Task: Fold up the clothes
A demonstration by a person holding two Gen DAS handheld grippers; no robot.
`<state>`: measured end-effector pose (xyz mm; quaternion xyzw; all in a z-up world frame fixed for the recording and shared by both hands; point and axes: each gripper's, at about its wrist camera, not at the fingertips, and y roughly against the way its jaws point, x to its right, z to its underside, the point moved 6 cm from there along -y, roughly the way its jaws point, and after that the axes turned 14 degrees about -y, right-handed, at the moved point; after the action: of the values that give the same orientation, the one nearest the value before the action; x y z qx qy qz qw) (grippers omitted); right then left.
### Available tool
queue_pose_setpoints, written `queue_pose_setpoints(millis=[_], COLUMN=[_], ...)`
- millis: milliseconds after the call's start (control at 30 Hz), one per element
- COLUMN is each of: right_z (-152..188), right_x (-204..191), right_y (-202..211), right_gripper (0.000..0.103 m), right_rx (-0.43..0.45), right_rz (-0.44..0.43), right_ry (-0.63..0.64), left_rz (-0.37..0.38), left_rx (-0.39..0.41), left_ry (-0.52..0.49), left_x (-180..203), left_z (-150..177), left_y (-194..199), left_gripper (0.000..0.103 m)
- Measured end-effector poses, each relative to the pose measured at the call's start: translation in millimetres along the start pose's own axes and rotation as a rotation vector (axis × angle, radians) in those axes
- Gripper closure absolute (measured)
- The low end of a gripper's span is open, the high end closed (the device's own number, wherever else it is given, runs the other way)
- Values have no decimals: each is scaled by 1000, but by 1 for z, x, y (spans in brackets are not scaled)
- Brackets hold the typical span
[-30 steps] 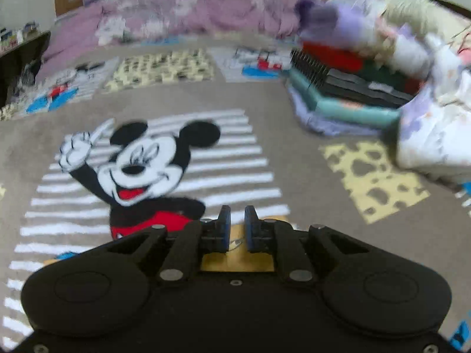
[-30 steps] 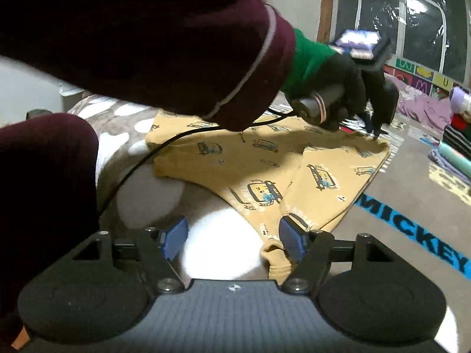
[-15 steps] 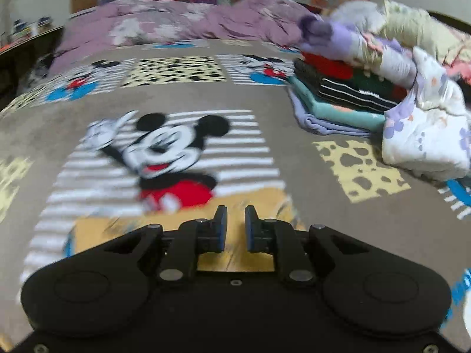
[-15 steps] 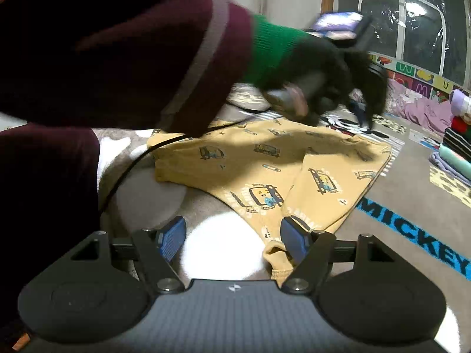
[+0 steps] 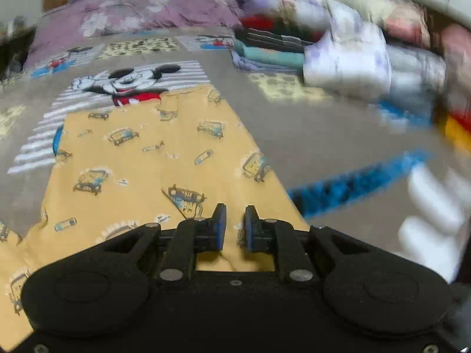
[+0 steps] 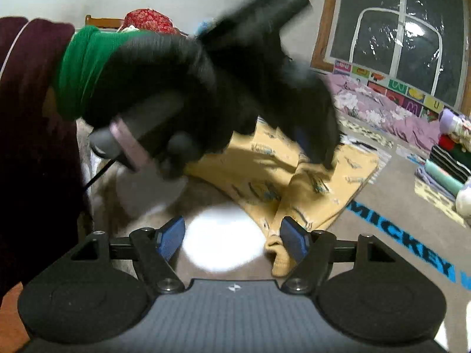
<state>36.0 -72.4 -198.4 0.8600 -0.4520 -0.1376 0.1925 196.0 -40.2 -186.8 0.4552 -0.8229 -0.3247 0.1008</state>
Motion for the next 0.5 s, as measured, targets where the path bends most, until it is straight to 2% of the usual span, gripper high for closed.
queue_pose_setpoints(millis=[133,233,300,367,433,500], right_z=[1,3,2,0,-2,-7], right_x=[0,-2,-1,1,2,7], right_y=[7,14,17,23,27,29], right_gripper=[29,29,30,32,34,35], right_rx=[-3,-8,-8,-3,0,7], right_rz=[11,16,20,19,20,17], right_ry=[7,17,0,-36,-70,-121], left_rz=[2,-22,-53,-99,-150,-203], left_rx=[43,62,77,91,114,124], left_ry=[31,107,181,276,379,466], left_x=[-4,-22,-42,-65,-92,-116], left_z=[-6,1,7,15,27,41], left_y=[21,41,54,69,85,100], left_gripper=[75,62,61,50,43,42])
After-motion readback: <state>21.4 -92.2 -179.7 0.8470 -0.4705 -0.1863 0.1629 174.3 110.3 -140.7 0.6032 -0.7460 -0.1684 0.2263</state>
